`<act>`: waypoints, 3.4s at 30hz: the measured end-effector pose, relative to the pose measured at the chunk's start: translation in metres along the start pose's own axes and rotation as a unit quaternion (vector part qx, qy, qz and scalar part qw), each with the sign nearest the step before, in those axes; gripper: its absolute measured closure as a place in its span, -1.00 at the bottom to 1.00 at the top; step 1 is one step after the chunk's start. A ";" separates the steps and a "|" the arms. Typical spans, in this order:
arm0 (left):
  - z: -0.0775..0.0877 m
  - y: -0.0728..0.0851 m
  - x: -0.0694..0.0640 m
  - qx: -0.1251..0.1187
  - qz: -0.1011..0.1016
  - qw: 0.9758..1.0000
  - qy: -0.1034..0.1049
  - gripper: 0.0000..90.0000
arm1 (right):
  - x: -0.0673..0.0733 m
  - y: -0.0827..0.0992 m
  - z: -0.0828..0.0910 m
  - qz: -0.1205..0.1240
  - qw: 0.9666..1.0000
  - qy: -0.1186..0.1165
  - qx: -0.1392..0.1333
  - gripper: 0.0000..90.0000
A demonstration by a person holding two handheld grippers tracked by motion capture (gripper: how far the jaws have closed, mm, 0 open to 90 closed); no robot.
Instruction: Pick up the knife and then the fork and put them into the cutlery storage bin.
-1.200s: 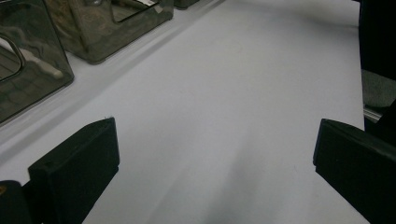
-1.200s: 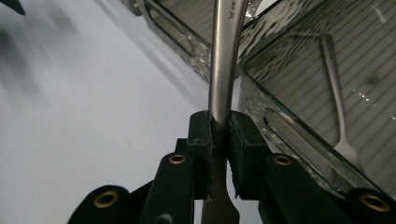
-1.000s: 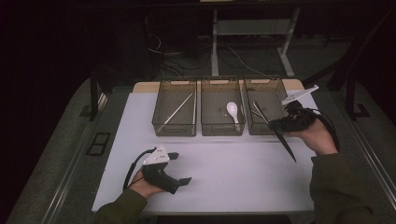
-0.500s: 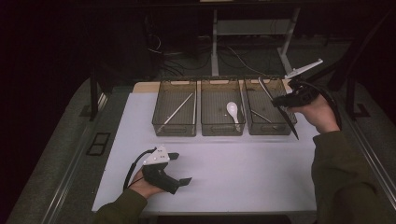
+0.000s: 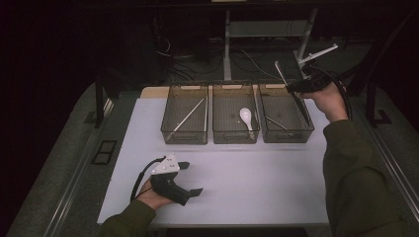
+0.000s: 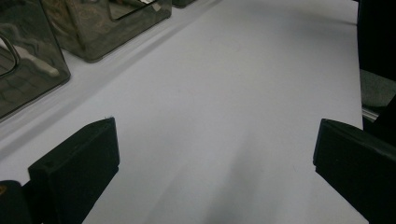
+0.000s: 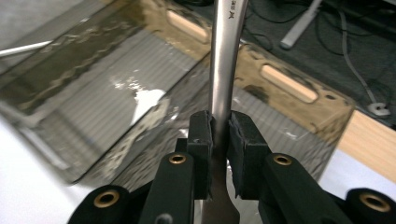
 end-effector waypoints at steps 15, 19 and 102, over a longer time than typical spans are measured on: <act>-0.001 0.000 0.000 -0.001 0.000 1.000 0.001 -1.00 | -0.008 0.023 -0.035 -0.009 1.000 0.021 0.009 0.76; -0.001 0.000 0.000 0.000 0.000 1.000 0.001 -1.00 | -0.008 0.031 -0.041 -0.007 1.000 0.022 0.013 0.76; 0.000 -0.002 0.006 -0.008 0.004 1.000 -0.010 -1.00 | 0.062 0.106 0.004 -0.063 0.990 -0.072 -0.108 -0.42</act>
Point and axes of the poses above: each handheld gripper's, and its own axes: z roughly backward along the jaws, y roughly out of its underside, x roughly to its left, the point moved 8 cm from there along -z, roughly forward along the jaws, and after that the axes turned 8 degrees about y, right-handed, at the moved point
